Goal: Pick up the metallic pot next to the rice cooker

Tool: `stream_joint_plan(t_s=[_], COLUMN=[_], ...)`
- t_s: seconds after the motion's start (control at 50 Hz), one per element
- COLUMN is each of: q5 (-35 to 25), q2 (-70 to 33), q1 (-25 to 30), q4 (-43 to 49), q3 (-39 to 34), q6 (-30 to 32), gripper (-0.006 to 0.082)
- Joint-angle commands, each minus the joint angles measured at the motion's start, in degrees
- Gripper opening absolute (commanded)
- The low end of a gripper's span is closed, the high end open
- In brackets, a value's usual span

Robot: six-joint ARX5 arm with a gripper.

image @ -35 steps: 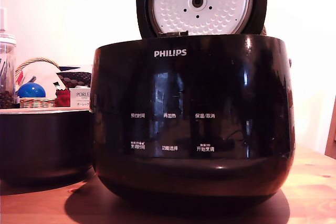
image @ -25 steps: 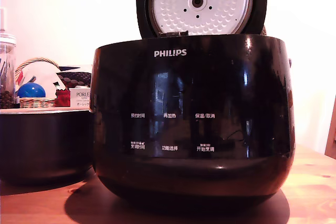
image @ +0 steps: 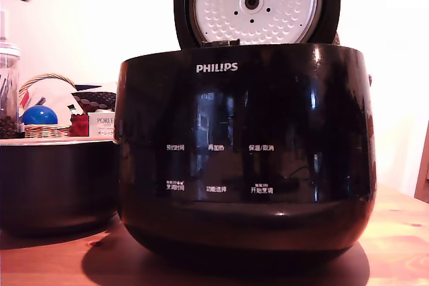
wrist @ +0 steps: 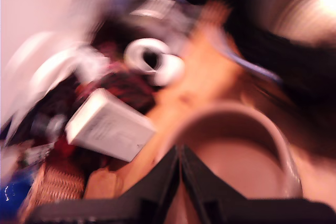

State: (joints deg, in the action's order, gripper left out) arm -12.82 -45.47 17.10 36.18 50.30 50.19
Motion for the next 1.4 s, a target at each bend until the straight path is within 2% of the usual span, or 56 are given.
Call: stream_joint_plan(t_s=[0.0, 0.02, 0.04, 0.1, 0.18, 0.24, 0.26, 0.3, 0.36, 0.5, 0.62, 1.2, 1.38], q5=[-0.48, -0.48, -0.42, -0.44, -0.26, 0.17, 0.33, 0.42, 0.48, 2.93, 5.38, 7.28, 7.28], q2=[-0.76, -0.98, -1.29, -2.62, -4.5, -6.01, -6.51, -7.61, -9.31, -13.4, -16.63, -31.19, -33.88], q1=[-0.11, -0.11, -0.11, -0.09, -0.09, -0.09, -0.09, -0.09, -0.07, -0.07, -0.07, 0.02, 0.85], q4=[4.63, 6.32, 8.04, 12.37, 16.92, 19.32, 19.91, 20.57, 20.98, 20.46, 19.17, 13.51, 12.79], q3=[1.66, 2.19, 2.69, 3.93, 4.46, 4.46, 4.46, 4.46, 4.46, 4.46, 4.46, 4.46, 4.46], q6=[5.97, 5.97, 9.27, 9.77, 14.29, 14.67, 17.68, 17.68, 19.82, 23.56, 27.87, 28.44, 30.77], gripper=[-0.0024, -0.0024, -0.0024, -0.0024, -0.0019, 0.0007, 0.0017, 0.004, 0.01, 0.0304, 0.0405, 0.0415, 0.0412])
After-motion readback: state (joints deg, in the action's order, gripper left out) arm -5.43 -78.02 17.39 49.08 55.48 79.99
